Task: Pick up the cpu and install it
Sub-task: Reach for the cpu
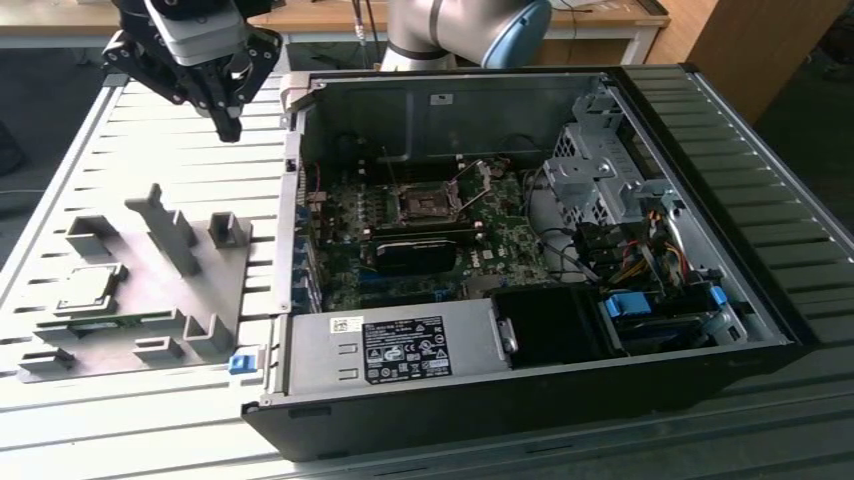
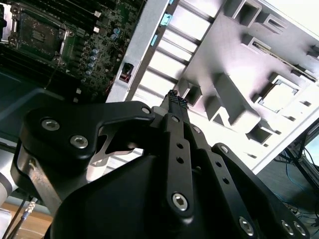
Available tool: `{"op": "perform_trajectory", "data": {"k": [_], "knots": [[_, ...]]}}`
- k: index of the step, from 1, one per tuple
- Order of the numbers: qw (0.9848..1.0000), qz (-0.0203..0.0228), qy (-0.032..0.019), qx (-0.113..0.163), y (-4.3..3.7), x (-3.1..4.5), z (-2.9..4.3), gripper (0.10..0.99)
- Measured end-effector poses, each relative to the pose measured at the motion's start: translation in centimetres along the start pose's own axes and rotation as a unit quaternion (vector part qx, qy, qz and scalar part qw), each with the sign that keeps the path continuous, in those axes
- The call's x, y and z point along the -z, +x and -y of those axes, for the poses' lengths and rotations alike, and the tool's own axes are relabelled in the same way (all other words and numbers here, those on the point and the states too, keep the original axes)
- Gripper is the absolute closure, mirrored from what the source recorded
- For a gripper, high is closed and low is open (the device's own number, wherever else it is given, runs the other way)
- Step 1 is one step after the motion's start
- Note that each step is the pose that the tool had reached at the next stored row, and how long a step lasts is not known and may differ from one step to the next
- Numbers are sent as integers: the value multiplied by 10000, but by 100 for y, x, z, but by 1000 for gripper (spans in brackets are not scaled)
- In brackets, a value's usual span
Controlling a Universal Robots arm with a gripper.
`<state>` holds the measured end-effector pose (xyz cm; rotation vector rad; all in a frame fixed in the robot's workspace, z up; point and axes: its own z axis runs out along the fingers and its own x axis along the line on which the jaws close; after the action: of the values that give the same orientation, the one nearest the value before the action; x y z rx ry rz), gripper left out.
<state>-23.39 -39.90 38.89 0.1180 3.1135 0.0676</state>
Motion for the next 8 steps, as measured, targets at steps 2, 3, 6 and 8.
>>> {"op": "perform_trajectory", "data": {"k": [2,3,6,8], "knots": [[10000,0,0,0,9,0,1,980],[10000,0,0,0,15,0,1,980],[10000,0,0,0,29,0,2,980],[10000,0,0,0,39,-1,3,980]]}}
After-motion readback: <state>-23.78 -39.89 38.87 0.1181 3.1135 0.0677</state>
